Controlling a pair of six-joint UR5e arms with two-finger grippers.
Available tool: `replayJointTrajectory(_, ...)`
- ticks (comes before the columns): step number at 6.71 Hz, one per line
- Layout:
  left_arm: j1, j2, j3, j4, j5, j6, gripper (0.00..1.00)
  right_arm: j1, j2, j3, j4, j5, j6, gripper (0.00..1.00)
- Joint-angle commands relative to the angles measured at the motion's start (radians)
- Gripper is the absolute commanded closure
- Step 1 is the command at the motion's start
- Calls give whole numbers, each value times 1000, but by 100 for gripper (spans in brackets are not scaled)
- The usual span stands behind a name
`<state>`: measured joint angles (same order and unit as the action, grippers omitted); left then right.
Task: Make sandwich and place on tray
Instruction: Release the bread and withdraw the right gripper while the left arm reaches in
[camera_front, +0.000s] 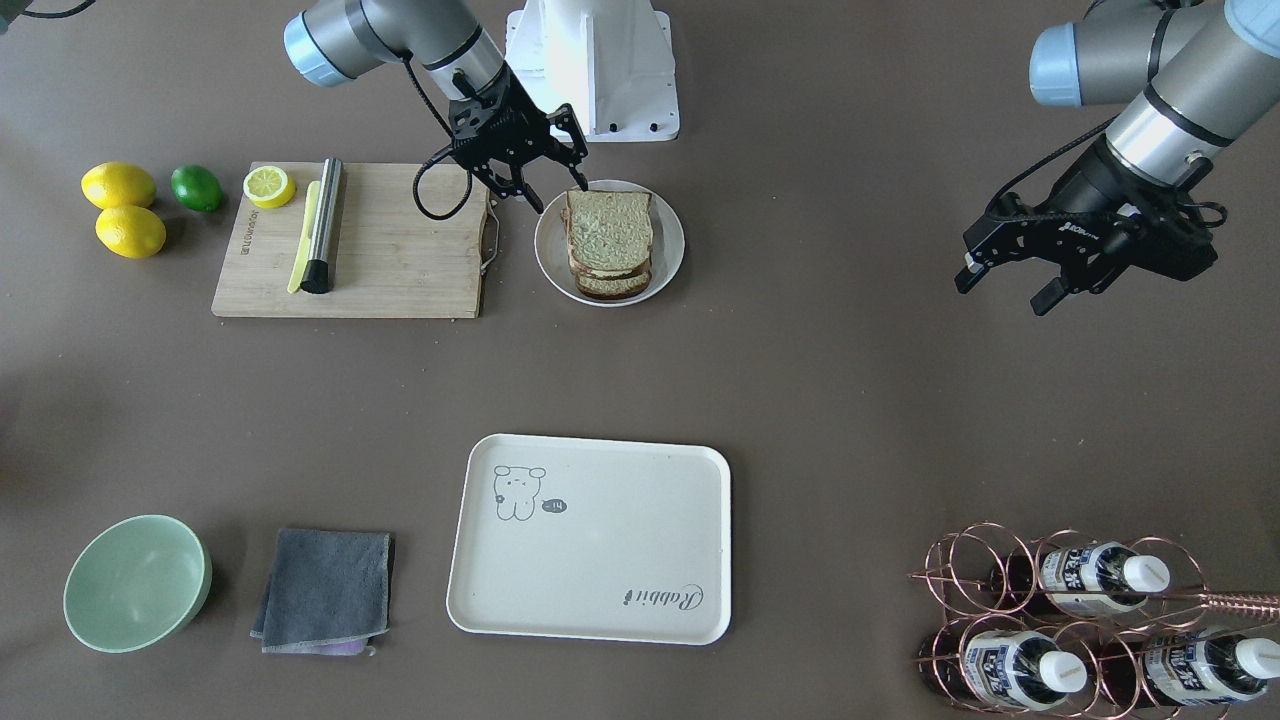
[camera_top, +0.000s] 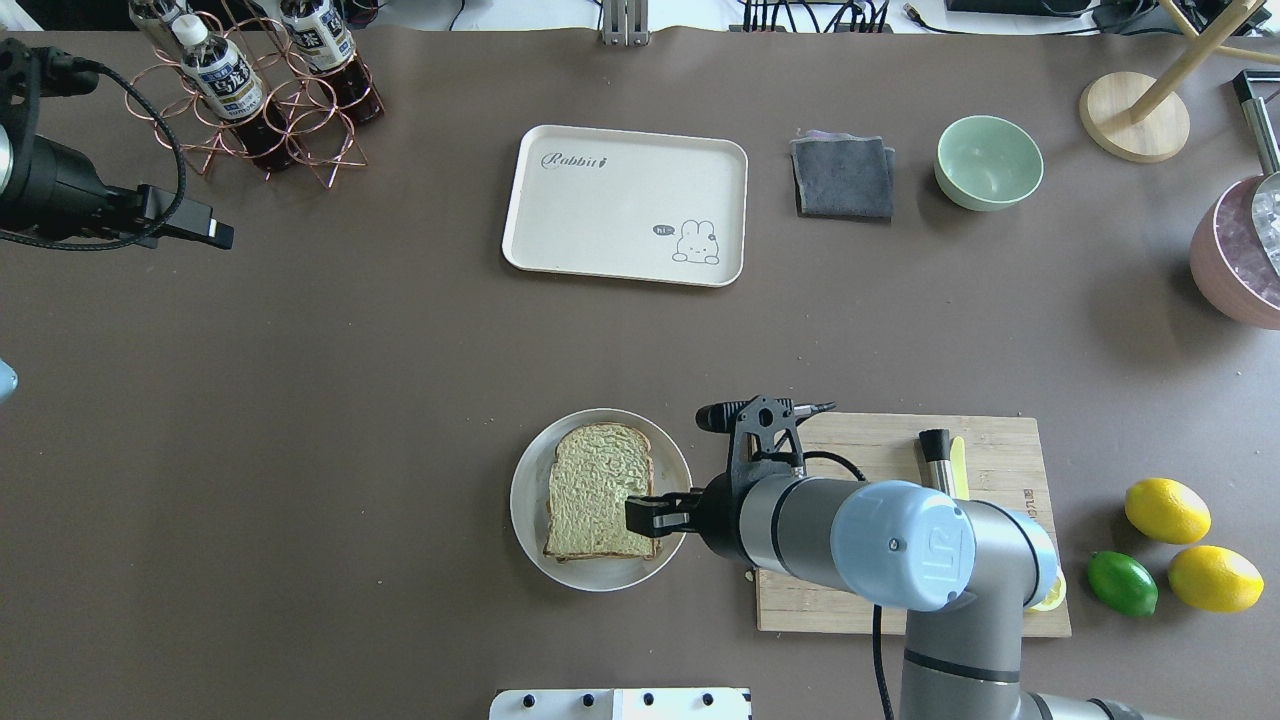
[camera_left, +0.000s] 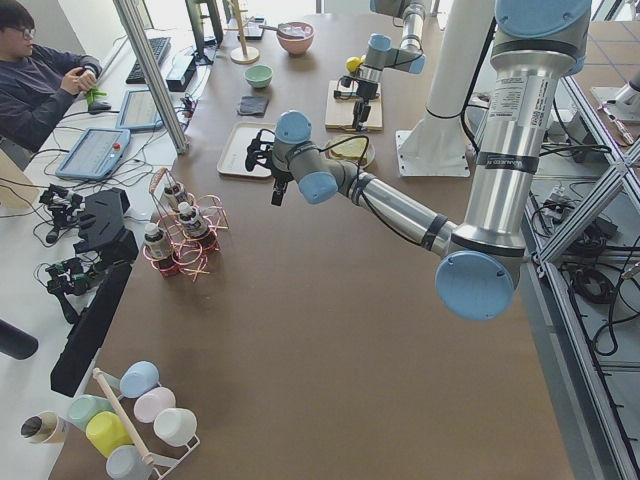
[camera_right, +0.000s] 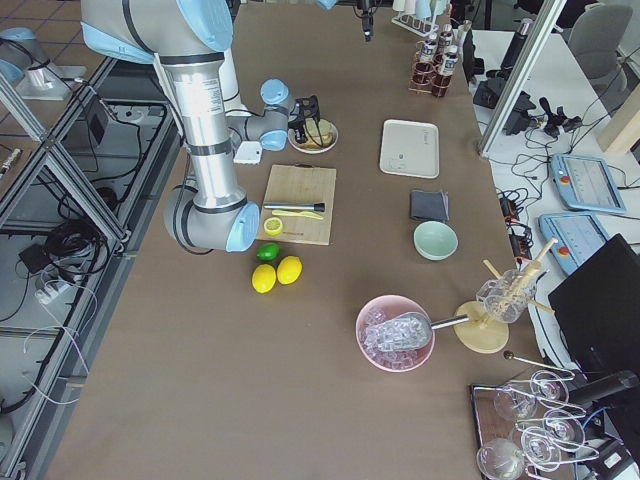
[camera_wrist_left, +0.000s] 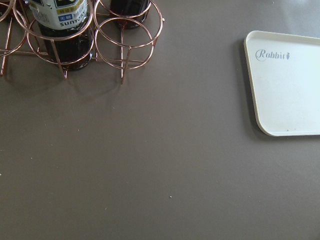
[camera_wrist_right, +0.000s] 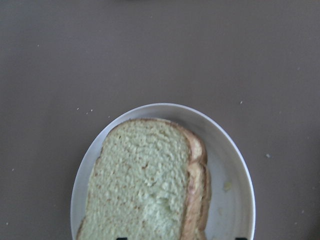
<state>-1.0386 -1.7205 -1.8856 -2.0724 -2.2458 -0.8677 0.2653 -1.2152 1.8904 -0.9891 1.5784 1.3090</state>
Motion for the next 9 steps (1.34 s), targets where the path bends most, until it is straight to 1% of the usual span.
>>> replayJointTrajectory(1,14,-10,2,0,3,-2,1,182,-1,-2,-109,179,-31,0)
replayJointTrajectory(2,15,-10,-1,0,3,-7,0,284,-9,-2,-188,269,-154,0)
replayJointTrajectory(3,38,-16,-6,0,5,-58,0,404,-23,-5,-271,370,-228,0)
replayJointTrajectory(4,78,-25,-9,0,41,-101,0,524,-26,-5,-409,447,-381,0)
replayJointTrajectory(5,147,-43,-15,1,99,-169,1,617,-62,-1,-509,451,-586,0)
replayJointTrajectory(6,216,-74,-16,1,157,-254,1,740,-93,-5,-583,498,-760,0)
replayJointTrajectory(7,267,-97,-12,3,199,-299,1,853,-110,-7,-665,565,-903,0)
replayJointTrajectory(8,316,-109,-13,3,224,-324,1,968,-128,-37,-745,616,-1130,0)
replayJointTrajectory(9,353,-138,-7,3,226,-392,2,1080,-157,-66,-802,653,-1344,0)
